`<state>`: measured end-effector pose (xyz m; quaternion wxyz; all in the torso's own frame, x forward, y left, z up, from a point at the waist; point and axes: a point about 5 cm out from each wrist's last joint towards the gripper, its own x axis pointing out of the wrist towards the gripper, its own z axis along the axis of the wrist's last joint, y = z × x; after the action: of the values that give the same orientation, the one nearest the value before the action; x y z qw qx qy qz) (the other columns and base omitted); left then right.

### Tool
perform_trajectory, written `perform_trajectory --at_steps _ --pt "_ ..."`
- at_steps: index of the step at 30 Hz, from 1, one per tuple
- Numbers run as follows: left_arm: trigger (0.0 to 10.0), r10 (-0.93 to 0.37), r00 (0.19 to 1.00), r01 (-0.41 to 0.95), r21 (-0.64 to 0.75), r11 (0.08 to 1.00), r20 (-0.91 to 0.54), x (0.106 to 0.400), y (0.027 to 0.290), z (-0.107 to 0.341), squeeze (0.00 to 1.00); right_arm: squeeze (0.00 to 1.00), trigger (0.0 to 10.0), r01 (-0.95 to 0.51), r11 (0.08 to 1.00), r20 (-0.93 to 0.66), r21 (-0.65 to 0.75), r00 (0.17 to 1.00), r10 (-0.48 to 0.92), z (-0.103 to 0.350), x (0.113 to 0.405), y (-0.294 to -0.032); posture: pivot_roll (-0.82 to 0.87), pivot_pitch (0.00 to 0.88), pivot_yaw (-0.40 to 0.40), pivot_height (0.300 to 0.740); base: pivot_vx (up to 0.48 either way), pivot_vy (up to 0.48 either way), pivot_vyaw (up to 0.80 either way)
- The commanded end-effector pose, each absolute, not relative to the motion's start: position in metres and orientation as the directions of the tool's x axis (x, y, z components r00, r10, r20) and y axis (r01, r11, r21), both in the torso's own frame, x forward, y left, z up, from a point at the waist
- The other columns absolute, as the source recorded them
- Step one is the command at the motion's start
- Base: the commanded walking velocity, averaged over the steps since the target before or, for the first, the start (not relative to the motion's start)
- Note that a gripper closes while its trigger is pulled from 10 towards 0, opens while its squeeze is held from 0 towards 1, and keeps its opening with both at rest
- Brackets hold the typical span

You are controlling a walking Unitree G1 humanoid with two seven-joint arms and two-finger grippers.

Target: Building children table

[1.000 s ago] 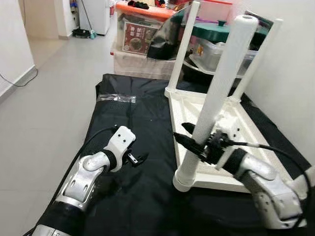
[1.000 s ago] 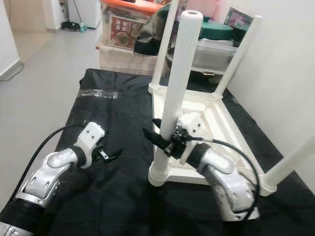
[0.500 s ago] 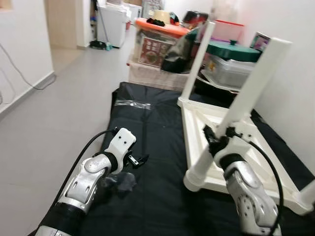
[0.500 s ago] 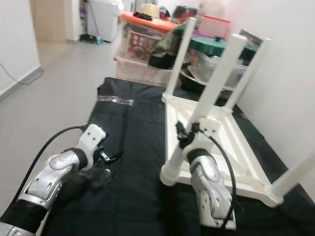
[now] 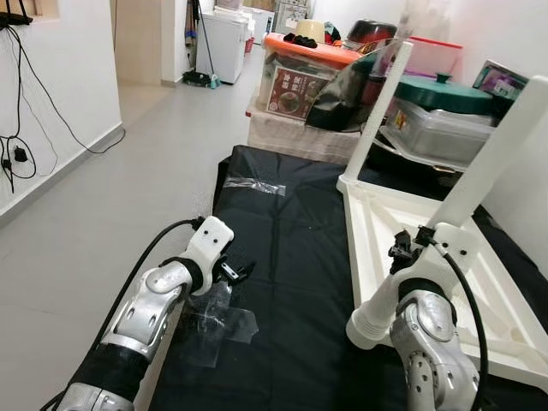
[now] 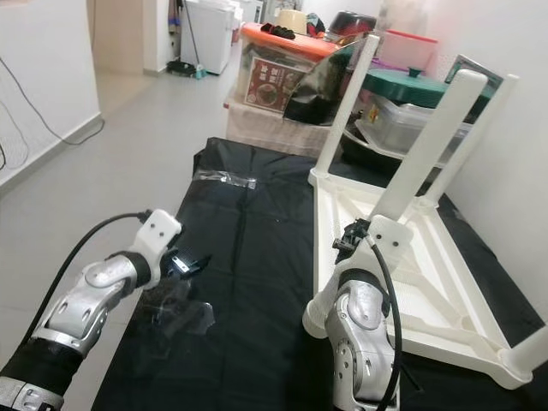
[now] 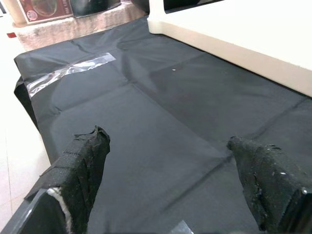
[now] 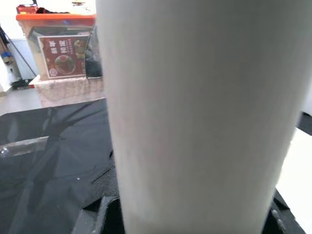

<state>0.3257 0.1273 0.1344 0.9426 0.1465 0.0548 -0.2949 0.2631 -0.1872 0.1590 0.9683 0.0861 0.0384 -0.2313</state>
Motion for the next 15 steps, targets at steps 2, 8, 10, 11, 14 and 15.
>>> perform_trajectory --at_steps 2,8,10,11,14,15 --pt "10.0 -0.54 0.817 0.576 0.255 0.777 -0.2 0.329 0.128 0.133 0.0 0.85 10.0 0.514 0.855 -0.319 0.069 0.824 -0.469 0.117 0.254 -0.2 0.14 0.0 -0.133 0.74 0.0 0.0 0.0" --pt "10.0 -0.543 0.815 0.579 0.259 0.773 -0.202 0.33 0.126 0.132 0.0 1.0 10.0 0.498 0.861 -0.268 0.105 0.848 -0.457 0.13 0.253 -0.201 0.13 0.0 -0.128 0.74 0.0 0.0 0.0" --pt "10.0 -0.545 0.814 0.581 0.26 0.771 -0.203 0.33 0.125 0.132 0.0 1.0 10.0 0.486 0.864 -0.235 0.128 0.862 -0.45 0.138 0.252 -0.201 0.13 0.0 -0.125 0.74 0.0 0.0 0.0" --pt "10.0 -0.546 0.813 0.582 0.261 0.77 -0.203 0.33 0.124 0.132 0.0 1.0 10.0 0.483 0.864 -0.216 0.141 0.867 -0.449 0.145 0.251 -0.2 0.13 0.0 -0.125 0.74 0.0 0.0 0.0" --pt "10.0 -0.547 0.812 0.584 0.263 0.768 -0.204 0.33 0.124 0.132 0.0 1.0 10.0 0.463 0.867 -0.174 0.183 0.884 -0.435 0.156 0.251 -0.199 0.12 0.0 -0.119 0.74 0.0 0.0 0.0" --pt "10.0 -0.551 0.809 0.588 0.265 0.764 -0.204 0.329 0.122 0.132 0.0 1.0 10.0 0.323 0.902 -0.033 0.286 0.944 -0.327 0.185 0.252 -0.195 0.11 0.0 -0.112 0.74 0.0 0.0 0.0"
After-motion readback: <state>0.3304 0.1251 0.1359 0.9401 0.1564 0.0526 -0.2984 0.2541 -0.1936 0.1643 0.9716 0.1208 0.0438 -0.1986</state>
